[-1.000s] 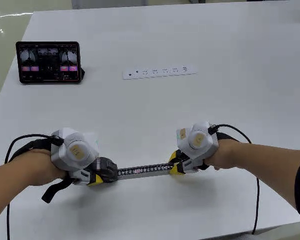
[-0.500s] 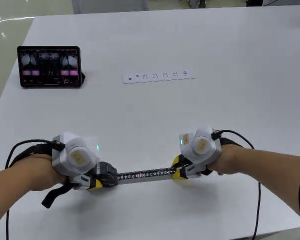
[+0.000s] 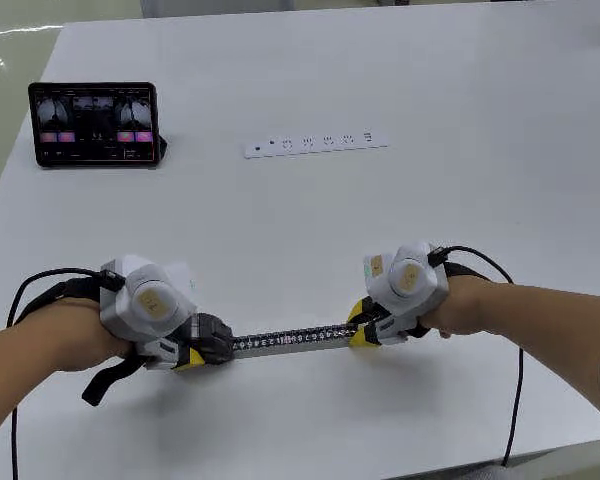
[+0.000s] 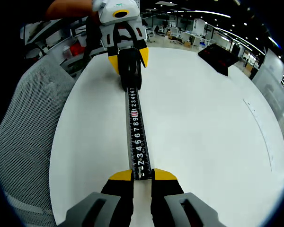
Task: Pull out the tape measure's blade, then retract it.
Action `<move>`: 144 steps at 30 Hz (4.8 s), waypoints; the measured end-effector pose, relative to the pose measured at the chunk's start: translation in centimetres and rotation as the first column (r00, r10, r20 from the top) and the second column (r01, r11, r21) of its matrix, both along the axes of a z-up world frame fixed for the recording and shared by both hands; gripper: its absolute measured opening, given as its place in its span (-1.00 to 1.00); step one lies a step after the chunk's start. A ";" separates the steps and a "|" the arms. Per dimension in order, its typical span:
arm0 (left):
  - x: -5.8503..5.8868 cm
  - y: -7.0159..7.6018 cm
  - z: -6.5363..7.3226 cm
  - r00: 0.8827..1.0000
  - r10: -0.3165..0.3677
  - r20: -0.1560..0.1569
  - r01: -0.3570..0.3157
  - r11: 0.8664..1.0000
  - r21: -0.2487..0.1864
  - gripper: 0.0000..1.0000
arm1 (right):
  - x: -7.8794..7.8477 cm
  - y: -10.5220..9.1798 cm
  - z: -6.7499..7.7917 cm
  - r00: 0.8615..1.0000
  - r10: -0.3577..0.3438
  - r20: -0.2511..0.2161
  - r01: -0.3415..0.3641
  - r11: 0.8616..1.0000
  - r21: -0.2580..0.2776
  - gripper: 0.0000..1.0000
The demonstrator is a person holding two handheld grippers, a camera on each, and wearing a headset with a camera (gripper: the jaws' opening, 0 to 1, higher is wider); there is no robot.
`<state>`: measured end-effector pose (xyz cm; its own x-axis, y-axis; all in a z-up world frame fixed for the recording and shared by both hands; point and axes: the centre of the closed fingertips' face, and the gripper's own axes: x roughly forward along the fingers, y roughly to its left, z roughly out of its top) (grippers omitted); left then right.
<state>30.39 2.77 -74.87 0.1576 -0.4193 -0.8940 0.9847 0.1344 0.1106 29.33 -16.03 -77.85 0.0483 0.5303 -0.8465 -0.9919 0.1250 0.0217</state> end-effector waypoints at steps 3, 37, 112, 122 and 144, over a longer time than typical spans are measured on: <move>0.0 0.0 0.0 1.000 0.001 0.001 -0.001 1.000 0.001 -0.37 | 0.0 -0.1 0.0 1.000 0.000 -0.001 0.000 1.000 -0.002 -0.81; -0.1 0.0 0.0 1.000 0.003 0.001 -0.003 1.000 0.002 -0.37 | 0.0 -2.3 -0.2 1.000 -0.014 -0.007 0.014 1.000 -0.023 -0.82; 0.0 0.0 0.0 1.000 0.005 0.001 -0.005 1.000 -0.001 -0.37 | 0.1 -6.2 -0.1 0.998 -0.063 -0.018 0.062 0.997 -0.044 -0.81; 0.2 -0.1 0.0 1.000 0.010 0.002 -0.010 1.000 -0.011 -0.35 | 0.2 -6.1 -0.1 0.999 -0.040 -0.001 0.040 0.996 -0.077 -0.78; 0.0 -0.1 0.1 1.000 -0.027 -0.001 0.027 0.999 0.018 -0.34 | 0.0 -5.9 -0.2 1.000 -0.004 -0.006 0.003 0.992 -0.129 -0.75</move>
<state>30.37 2.62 -74.82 0.1458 -0.4076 -0.9014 0.9881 0.1059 0.1119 29.34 -21.94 -78.07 0.0444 0.4167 -0.9080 -0.9913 0.1308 0.0115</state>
